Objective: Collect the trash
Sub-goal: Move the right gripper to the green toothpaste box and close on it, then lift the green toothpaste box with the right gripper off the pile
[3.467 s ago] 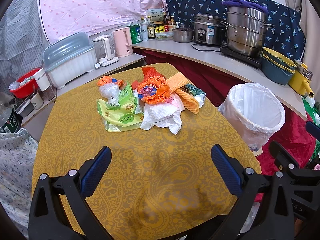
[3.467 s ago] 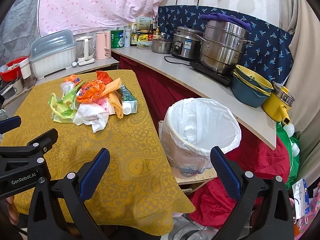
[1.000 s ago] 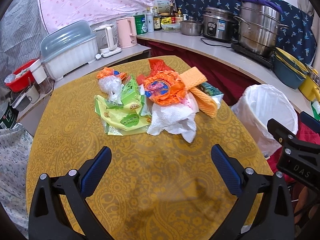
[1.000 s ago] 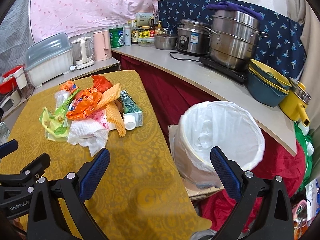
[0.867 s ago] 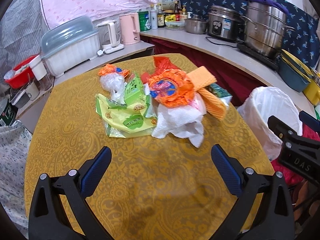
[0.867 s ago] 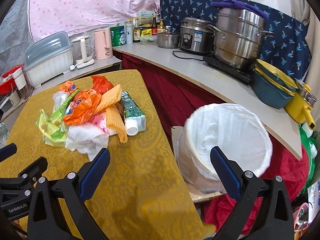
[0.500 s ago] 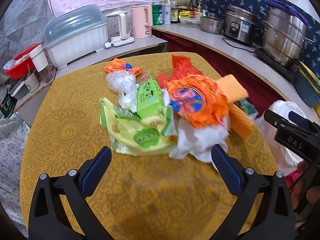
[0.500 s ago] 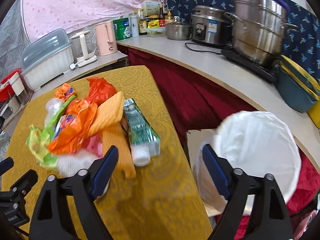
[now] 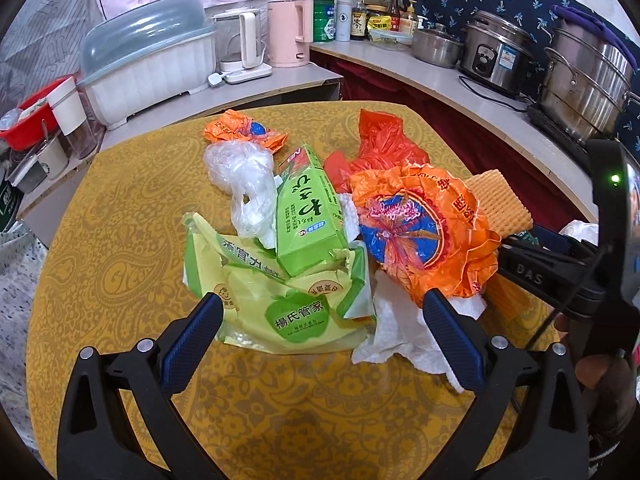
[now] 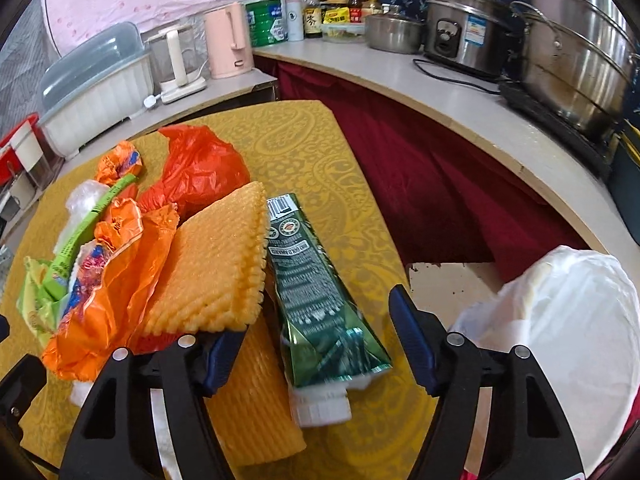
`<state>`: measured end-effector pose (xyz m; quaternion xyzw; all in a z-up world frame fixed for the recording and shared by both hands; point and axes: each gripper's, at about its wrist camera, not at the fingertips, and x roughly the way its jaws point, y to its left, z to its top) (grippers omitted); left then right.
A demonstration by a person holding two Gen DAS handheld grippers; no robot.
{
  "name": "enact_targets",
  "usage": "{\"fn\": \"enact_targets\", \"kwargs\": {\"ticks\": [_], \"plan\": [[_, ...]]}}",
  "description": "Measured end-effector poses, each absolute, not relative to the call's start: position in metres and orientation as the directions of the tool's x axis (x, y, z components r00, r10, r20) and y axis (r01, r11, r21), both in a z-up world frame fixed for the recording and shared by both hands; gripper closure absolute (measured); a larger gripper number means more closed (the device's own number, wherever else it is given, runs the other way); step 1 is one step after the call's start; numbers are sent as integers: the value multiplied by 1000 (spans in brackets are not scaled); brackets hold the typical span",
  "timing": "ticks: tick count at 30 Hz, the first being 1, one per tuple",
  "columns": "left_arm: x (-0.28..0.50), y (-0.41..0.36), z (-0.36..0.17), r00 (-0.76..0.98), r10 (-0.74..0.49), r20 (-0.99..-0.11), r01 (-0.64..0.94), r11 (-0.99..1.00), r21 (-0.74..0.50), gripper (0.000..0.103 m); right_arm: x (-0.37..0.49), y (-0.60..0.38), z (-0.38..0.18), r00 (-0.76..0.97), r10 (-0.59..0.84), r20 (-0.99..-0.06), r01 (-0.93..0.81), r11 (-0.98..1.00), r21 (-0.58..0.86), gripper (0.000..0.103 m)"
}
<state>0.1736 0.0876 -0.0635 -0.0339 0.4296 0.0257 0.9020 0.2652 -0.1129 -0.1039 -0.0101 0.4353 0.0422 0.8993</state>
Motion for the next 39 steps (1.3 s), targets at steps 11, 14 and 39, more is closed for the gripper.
{"fn": "enact_targets", "kwargs": {"ticks": [11,14,39], "plan": [[178,86,-68,619,15,-785,-77,996,-41,8,278,-113,-116,589,90,-803,-92,995,44,59],[175,87,-67,619,17,-785,-79,996,-41,8,271,-115,-112,591,98,-801,-93,994,54,61],[123,78,-60,623,-1,-782,-55,998,-45,8,180,-167,-92,608,120,-785,-11,990,143,85]]}}
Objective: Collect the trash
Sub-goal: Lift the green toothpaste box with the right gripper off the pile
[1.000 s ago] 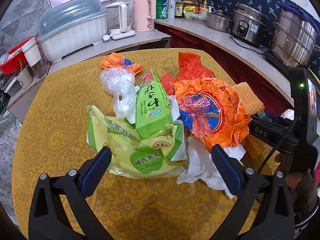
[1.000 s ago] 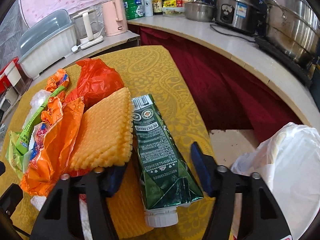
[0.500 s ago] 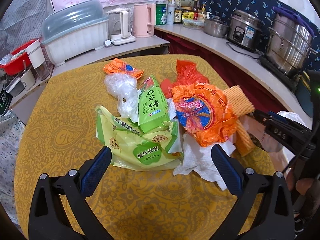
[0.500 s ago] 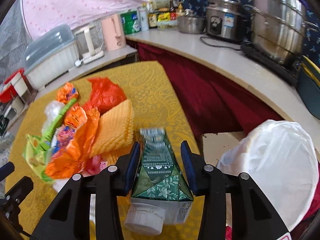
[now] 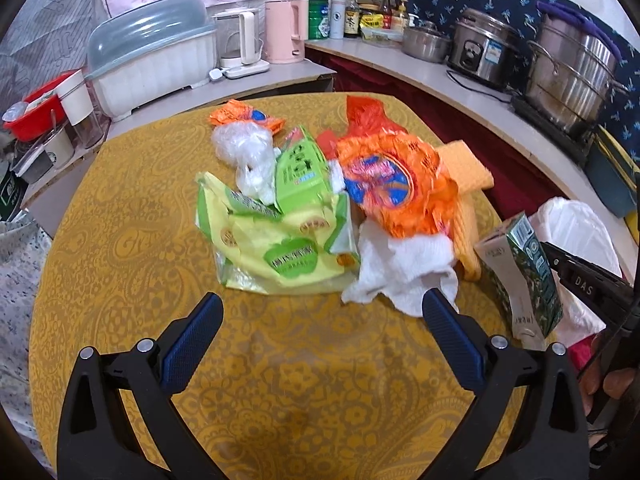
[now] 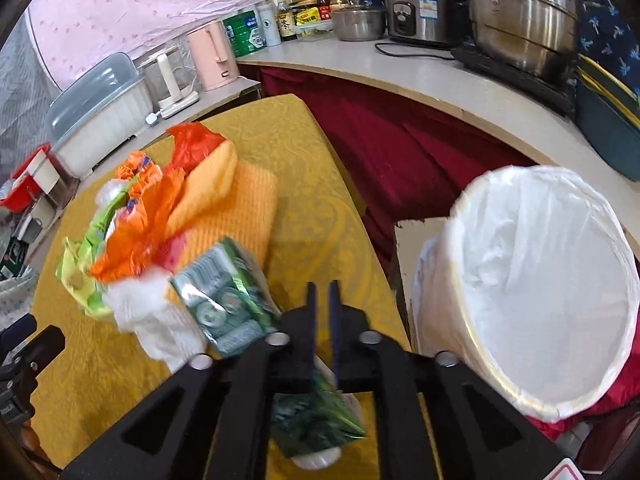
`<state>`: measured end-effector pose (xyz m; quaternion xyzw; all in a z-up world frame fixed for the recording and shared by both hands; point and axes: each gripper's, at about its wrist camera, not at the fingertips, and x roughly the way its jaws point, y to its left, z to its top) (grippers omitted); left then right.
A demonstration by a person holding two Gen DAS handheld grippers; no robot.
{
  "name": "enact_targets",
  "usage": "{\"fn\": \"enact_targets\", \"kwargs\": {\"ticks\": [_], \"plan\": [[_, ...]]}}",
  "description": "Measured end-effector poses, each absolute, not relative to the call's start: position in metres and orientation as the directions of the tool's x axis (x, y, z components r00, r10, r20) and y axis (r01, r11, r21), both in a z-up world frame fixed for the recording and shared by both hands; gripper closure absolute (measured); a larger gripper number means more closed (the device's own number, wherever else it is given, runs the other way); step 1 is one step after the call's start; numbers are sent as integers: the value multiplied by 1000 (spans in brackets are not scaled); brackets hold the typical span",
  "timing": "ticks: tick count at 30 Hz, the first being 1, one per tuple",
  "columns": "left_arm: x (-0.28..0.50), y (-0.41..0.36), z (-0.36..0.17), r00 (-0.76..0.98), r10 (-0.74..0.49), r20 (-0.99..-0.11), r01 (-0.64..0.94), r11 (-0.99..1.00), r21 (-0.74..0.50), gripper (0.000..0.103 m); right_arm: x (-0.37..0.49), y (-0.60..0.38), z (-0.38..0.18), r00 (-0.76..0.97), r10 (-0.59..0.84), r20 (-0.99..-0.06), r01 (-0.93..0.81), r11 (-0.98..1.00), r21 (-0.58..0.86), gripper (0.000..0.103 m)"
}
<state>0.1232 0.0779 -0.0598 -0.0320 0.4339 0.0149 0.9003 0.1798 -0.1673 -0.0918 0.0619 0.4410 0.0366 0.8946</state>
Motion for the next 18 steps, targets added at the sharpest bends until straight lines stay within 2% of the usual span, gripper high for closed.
{"fn": "enact_targets", "kwargs": {"ticks": [1,2,7,11,18], "plan": [[123,76,-61,621,-4,-784,-50,998,-45,8,178,-169,-93,610,115,-784,-7,990,139,73],[122,75,-62,620,-6,-785,-47,998,-45,8,175,-170,-93,612,117,-782,-10,990,140,66],[124,73,-66,609,-9,-793,-45,998,-46,8,157,-163,-79,630,172,-758,-63,983,171,62],[124,81,-67,610,3,-793,-67,997,-47,8,145,-146,-67,640,222,-736,-145,975,168,40],[119,93,-66,613,20,-790,-90,995,-45,8,138,-118,-76,611,228,-758,-215,970,118,40]]}}
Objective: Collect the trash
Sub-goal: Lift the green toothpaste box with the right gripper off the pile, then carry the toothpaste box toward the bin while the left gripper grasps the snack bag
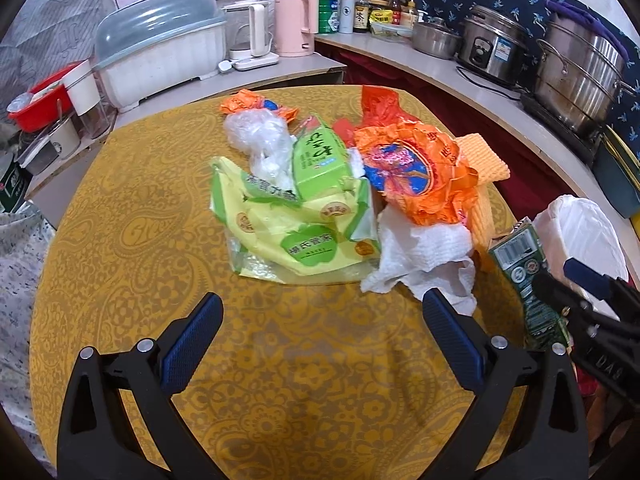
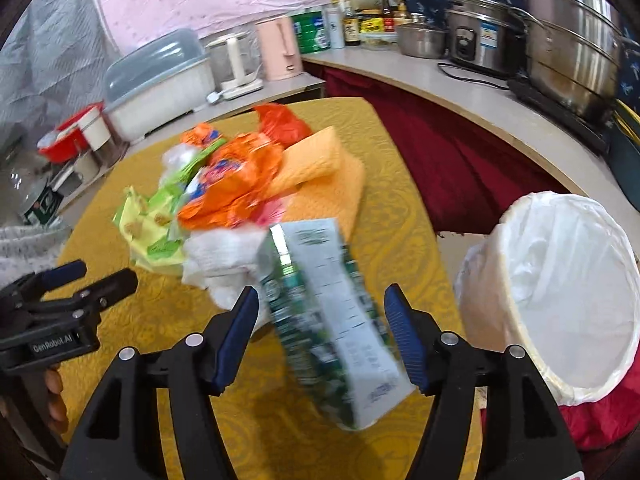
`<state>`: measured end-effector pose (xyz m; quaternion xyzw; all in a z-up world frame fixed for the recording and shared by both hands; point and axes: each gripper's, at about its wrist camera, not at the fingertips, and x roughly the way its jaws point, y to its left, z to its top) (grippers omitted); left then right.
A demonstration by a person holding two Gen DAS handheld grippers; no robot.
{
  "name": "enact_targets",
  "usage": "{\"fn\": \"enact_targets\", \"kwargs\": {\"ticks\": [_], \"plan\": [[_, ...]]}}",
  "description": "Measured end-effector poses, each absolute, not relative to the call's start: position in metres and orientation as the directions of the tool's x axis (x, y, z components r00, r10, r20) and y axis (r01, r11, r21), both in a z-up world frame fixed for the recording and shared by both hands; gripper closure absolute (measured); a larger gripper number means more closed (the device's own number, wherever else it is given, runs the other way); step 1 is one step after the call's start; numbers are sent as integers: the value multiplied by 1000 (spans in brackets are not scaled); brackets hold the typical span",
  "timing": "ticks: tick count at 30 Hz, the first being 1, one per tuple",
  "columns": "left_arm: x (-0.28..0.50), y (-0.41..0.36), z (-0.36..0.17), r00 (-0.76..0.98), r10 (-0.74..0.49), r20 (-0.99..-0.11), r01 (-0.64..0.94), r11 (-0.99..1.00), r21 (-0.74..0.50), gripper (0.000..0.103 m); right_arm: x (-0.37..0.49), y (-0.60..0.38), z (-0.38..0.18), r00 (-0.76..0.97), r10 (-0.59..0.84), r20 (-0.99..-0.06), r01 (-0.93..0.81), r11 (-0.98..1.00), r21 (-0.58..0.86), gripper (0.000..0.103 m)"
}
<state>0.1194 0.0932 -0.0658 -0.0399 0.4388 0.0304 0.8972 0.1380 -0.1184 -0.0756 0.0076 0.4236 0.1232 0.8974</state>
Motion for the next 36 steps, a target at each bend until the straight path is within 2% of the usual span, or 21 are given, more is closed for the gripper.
{"fn": "enact_targets", "kwargs": {"ticks": [6,8,10,13,15,20,26,32,33,34,35,36], "plan": [[120,100,-69,605,28,-796,-104,994,-45,8,147,-107,-93,598,170,-784,-208,977,53,42],[122,103,-69,606,31,-795,-110,993,-46,8,151,-108,-97,603,122,-788,-183,983,12,54],[127,106,-68,608,30,-793,-113,992,-50,8,155,-115,-99,598,121,-792,-165,986,25,57],[138,110,-64,620,31,-784,-119,991,-54,8,162,-127,-99,592,122,-797,-128,990,57,67],[146,115,-61,632,40,-774,-128,990,-54,8,163,-138,-94,597,166,-785,-103,986,130,67],[159,139,-66,633,69,-771,-174,983,-55,8,161,-146,-73,632,213,-745,-88,975,204,67],[168,184,-82,602,59,-796,-252,960,-119,9,161,-141,-56,658,230,-717,-86,969,231,67],[182,194,-95,586,7,-810,-234,959,-161,19,166,-127,-50,663,246,-707,-102,965,241,67],[184,193,-98,582,-3,-813,-226,960,-166,24,167,-124,-50,662,246,-708,-104,966,238,67],[188,190,-103,573,-26,-819,-206,963,-174,36,168,-121,-50,659,248,-710,-106,965,238,67],[191,187,-107,563,-43,-825,-190,965,-179,42,168,-119,-51,657,249,-712,-108,965,238,67],[194,185,-112,549,-57,-834,-175,968,-181,55,169,-116,-52,653,248,-716,-109,966,235,67]]}}
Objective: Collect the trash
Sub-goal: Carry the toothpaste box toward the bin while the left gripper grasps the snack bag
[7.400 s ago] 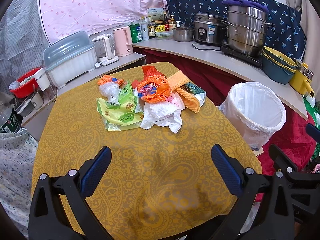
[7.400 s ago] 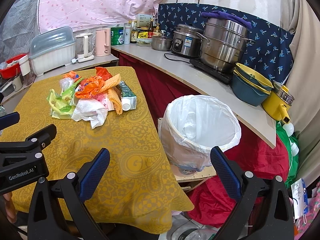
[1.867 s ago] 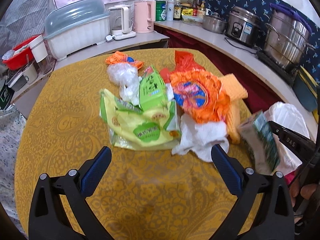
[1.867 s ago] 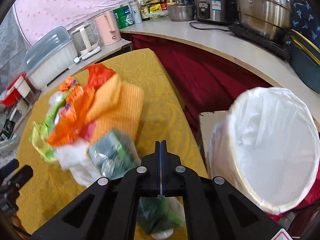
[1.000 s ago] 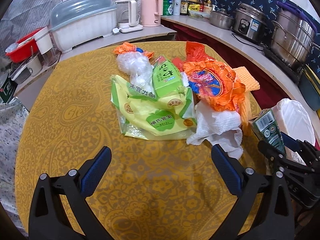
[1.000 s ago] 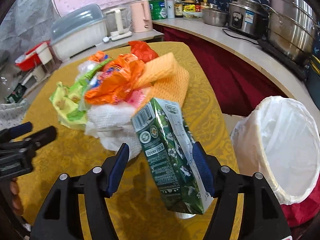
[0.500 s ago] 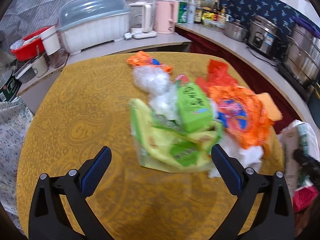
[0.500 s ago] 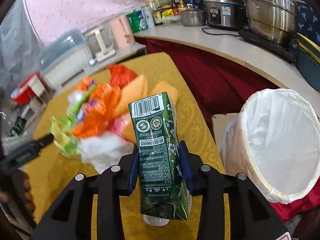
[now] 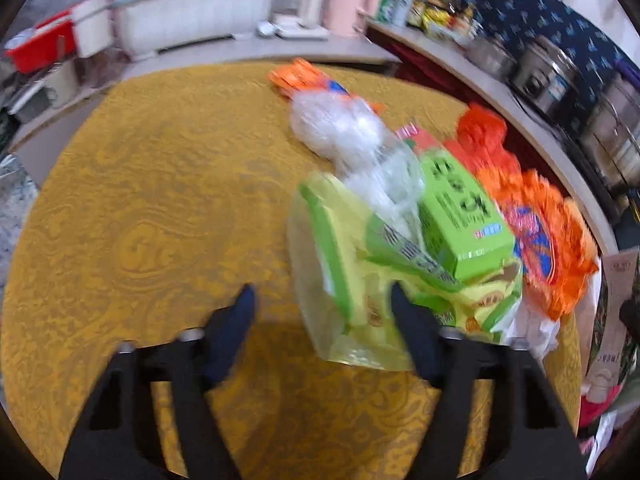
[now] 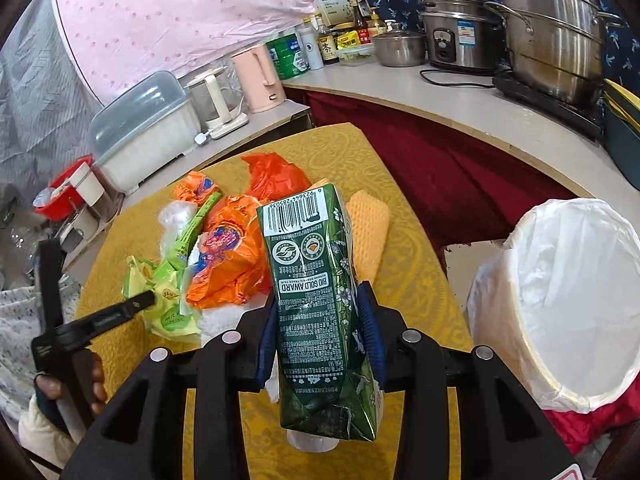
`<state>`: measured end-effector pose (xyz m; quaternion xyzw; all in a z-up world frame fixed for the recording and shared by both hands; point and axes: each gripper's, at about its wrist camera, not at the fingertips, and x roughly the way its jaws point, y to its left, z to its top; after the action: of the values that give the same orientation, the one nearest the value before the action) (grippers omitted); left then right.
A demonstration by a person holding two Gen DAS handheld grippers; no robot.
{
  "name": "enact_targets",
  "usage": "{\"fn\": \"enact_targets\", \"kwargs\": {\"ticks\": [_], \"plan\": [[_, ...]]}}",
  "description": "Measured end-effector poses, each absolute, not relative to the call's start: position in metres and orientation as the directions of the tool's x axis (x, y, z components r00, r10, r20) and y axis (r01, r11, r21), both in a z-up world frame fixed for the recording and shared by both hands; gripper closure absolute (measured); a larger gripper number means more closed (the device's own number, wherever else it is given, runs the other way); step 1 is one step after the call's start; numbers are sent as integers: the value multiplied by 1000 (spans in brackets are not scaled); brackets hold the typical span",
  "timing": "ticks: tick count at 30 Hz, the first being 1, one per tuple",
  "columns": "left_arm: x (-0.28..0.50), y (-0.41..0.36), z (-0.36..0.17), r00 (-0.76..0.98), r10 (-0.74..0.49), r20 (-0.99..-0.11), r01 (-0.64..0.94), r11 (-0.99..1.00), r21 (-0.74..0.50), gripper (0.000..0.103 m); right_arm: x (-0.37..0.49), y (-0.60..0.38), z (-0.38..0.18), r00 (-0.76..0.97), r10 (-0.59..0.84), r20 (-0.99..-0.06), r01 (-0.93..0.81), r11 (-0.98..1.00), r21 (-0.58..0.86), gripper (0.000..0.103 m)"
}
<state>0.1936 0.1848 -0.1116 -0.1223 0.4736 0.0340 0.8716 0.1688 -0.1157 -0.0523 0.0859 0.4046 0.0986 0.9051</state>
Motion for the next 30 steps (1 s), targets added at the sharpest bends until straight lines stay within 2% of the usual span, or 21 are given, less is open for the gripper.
{"fn": "enact_targets", "kwargs": {"ticks": [1,2,4,12,19,25,30], "plan": [[194,184,-114,542,-68,-838,-167,968,-187,73,169,-115,-53,651,248,-717,-110,966,234,67],[194,183,-117,535,-94,-840,-154,966,-207,79,169,-114,-54,648,249,-720,-111,966,233,67],[189,182,-114,548,-86,-832,-152,968,-200,84,167,-112,-52,646,251,-721,-115,966,234,67],[153,177,-75,606,-58,-793,-128,977,-170,89,149,-118,-36,675,281,-682,-125,955,270,67],[116,167,-23,674,-81,-734,-95,976,-195,93,124,-143,-13,717,320,-620,-125,933,337,67],[105,127,9,713,-132,-689,-1,982,-190,93,102,-182,4,769,277,-576,-75,934,350,67],[118,60,16,697,-218,-683,133,975,-176,93,86,-226,7,799,204,-566,8,937,349,67]]}}
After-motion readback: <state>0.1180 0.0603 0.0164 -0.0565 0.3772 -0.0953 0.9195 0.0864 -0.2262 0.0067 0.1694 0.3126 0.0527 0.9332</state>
